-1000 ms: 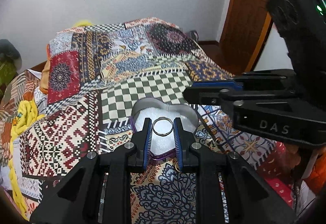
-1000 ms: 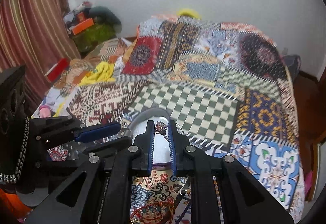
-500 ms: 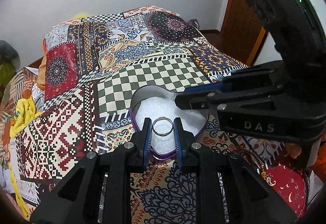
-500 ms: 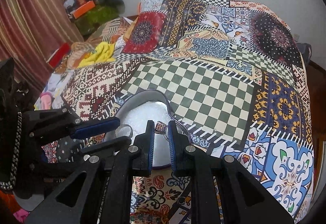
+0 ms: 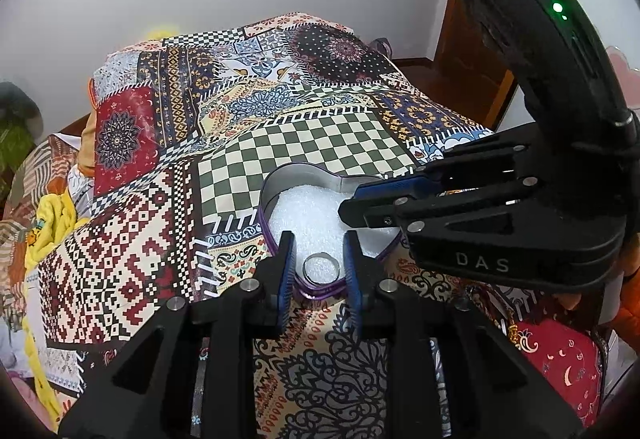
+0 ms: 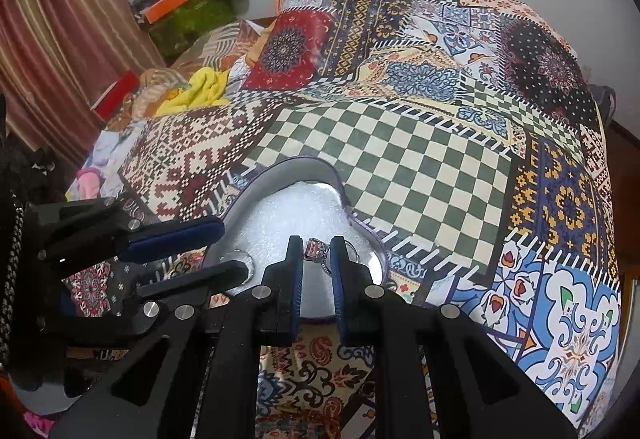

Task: Organize jewelry
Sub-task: 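Lower the ring into the tin and open the left tool, then grasp the gold ring beside the red bead bracelet with the right tool, then carry the gold ring in the right tool over the heart tin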

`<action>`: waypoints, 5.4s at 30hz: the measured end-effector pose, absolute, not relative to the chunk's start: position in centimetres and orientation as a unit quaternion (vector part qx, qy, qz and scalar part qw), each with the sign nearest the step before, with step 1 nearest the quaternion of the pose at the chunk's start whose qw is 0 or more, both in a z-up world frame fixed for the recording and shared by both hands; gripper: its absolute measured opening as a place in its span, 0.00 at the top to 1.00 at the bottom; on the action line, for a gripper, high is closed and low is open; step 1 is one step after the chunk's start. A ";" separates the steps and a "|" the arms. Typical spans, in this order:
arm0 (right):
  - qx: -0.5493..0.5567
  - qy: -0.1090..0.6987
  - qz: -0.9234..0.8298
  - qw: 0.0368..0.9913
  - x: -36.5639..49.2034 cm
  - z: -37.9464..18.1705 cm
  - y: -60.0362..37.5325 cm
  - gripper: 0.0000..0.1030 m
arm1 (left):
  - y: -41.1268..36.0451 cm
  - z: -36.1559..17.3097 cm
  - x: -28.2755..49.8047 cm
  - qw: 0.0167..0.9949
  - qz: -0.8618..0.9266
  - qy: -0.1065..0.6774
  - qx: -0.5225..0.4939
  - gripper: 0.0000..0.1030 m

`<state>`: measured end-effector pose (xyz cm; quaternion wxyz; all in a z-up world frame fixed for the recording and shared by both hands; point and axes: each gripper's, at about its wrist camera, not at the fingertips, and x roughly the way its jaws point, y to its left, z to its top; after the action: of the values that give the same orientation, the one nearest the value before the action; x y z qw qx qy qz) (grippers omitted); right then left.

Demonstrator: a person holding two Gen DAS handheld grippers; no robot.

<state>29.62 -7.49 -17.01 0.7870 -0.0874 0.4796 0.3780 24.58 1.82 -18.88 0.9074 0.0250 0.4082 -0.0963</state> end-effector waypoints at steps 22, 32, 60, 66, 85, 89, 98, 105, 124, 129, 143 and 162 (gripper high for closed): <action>-0.105 0.434 0.336 0.829 24.8 -11.3 -9.8 0.77 | 3.6 -14.0 19.5 0.923 -0.063 0.379 0.010 0.68; -0.099 0.428 0.311 0.843 22.0 -10.2 -12.7 0.75 | 3.8 -13.9 17.1 0.921 -0.059 0.384 0.002 0.64; -0.101 0.435 0.299 0.844 17.2 -15.4 -14.9 0.53 | -0.2 -20.1 15.4 0.894 -0.110 0.434 0.024 0.68; -0.103 0.437 0.317 0.835 17.7 -15.9 -13.7 0.68 | -0.2 -21.2 16.7 0.888 -0.117 0.444 0.018 0.81; -0.122 0.465 0.341 0.808 18.7 -17.5 -11.6 0.80 | 0.7 -21.4 16.4 0.895 -0.114 0.431 -0.010 0.92; -0.118 0.468 0.346 0.805 18.9 -17.3 -11.3 0.80 | 1.1 -21.0 16.0 0.898 -0.111 0.426 -0.015 0.92; -0.145 0.475 0.342 0.798 19.1 -17.8 -10.4 0.80 | 1.9 -20.6 15.0 0.899 -0.106 0.424 -0.020 0.92; -0.150 0.477 0.347 0.794 19.4 -18.4 -10.1 0.81 | 2.1 -20.5 14.8 0.899 -0.104 0.424 -0.026 0.92; -0.079 0.428 0.335 0.835 19.6 -13.7 -12.3 0.83 | 2.4 -15.4 14.9 0.927 -0.101 0.360 -0.039 0.92; -0.064 0.403 0.335 0.849 20.0 -11.8 -12.8 0.83 | 2.6 -14.0 15.6 0.933 -0.099 0.343 -0.045 0.92; -0.058 0.366 0.332 0.868 23.2 -10.7 -12.3 0.83 | 2.8 -12.0 19.0 0.944 -0.098 0.312 -0.047 0.92; -0.101 0.416 0.375 0.822 27.4 -15.1 -8.2 0.83 | 4.3 -15.6 25.0 0.925 -0.111 0.356 -0.072 0.92</action>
<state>27.44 -8.16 -15.09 0.8223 -0.1005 0.4157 0.3754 25.02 4.26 -15.61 0.9252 -0.0719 0.3558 -0.1109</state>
